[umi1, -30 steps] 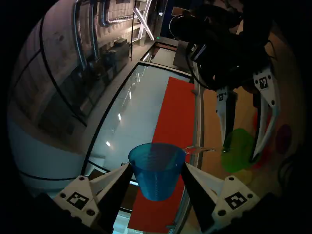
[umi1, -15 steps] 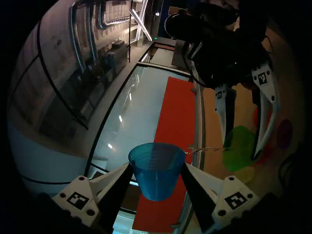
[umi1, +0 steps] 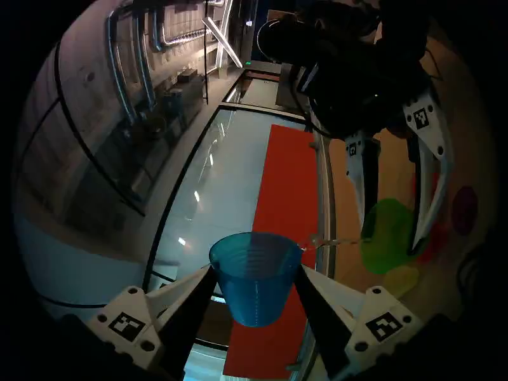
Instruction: Pour water
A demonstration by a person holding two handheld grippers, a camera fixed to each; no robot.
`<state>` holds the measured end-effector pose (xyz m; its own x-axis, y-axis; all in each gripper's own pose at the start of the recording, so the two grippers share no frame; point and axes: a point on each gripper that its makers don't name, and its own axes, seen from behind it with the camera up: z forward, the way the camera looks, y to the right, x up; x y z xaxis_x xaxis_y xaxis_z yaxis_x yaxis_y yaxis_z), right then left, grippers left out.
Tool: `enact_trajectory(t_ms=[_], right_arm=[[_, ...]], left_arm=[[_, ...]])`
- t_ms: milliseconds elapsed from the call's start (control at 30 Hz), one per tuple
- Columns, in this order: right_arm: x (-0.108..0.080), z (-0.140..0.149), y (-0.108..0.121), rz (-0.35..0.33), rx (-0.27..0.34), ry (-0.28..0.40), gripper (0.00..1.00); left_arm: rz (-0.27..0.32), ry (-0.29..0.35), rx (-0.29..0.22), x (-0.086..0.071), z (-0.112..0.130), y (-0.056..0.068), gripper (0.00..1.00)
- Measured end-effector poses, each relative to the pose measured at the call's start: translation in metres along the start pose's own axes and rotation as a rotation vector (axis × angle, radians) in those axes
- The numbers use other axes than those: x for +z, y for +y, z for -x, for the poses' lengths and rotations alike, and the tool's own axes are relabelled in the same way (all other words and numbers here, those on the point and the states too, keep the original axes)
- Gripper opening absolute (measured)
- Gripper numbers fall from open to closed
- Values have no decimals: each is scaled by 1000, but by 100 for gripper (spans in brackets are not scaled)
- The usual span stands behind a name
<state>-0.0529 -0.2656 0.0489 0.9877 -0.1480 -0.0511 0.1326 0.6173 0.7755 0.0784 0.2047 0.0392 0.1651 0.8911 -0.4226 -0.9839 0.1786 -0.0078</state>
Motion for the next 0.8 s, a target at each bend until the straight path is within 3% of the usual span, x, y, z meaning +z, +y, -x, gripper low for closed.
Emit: enact_trajectory(t_ms=[467,800], right_arm=[[-1,-1,3,4,-3,5,91],[-1,0,4,4,-3,6,91]], left_arm=[[2,4,55,1,-3,7,84],[-6,8,92,1,-7,-3,84]])
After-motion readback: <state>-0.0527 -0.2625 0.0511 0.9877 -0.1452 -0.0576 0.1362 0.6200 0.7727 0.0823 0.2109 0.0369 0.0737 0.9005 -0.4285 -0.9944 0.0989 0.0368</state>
